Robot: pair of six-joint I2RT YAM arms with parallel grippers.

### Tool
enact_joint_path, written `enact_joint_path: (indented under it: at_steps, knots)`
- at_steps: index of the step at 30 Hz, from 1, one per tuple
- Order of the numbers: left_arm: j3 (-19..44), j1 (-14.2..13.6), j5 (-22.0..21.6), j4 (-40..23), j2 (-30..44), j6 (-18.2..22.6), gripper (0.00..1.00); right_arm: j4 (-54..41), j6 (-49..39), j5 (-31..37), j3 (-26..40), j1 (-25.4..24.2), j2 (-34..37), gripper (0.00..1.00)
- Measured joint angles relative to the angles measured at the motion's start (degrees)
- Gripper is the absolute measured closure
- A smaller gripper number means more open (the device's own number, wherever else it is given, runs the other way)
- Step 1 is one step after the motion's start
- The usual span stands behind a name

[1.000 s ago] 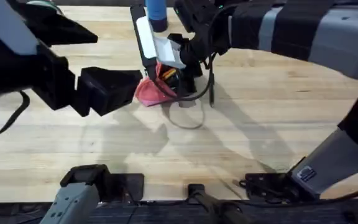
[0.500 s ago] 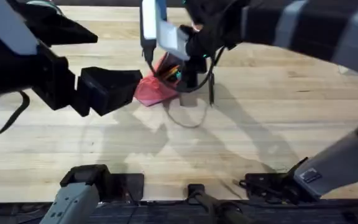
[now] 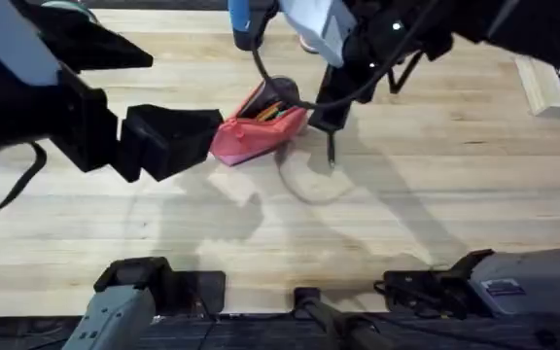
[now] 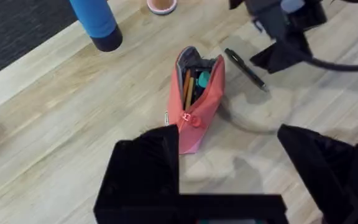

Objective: Unzip the bag, pick up the pens from the table one at a time and place them inside, then zip the bag closed.

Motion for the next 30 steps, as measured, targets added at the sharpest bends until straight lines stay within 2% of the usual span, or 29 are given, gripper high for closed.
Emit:
enact_joint_path:
  at_steps: [10, 21, 30]
  knots:
    - [0.0, 0.0, 0.0, 0.0, 0.0, 0.0, 0.008, -2.3, 13.3, 0.6, 0.0, -3.3, -0.4, 0.006]
    - [0.0, 0.0, 0.0, -0.6, 0.0, 0.0, 0.007, -2.3, 34.0, 0.6, 0.0, -3.8, -0.5, 0.005]
    - [0.0, 0.0, 0.0, -0.6, 0.0, 0.0, 0.007, -2.3, 39.2, 0.6, 0.0, -3.8, -0.5, 0.005]
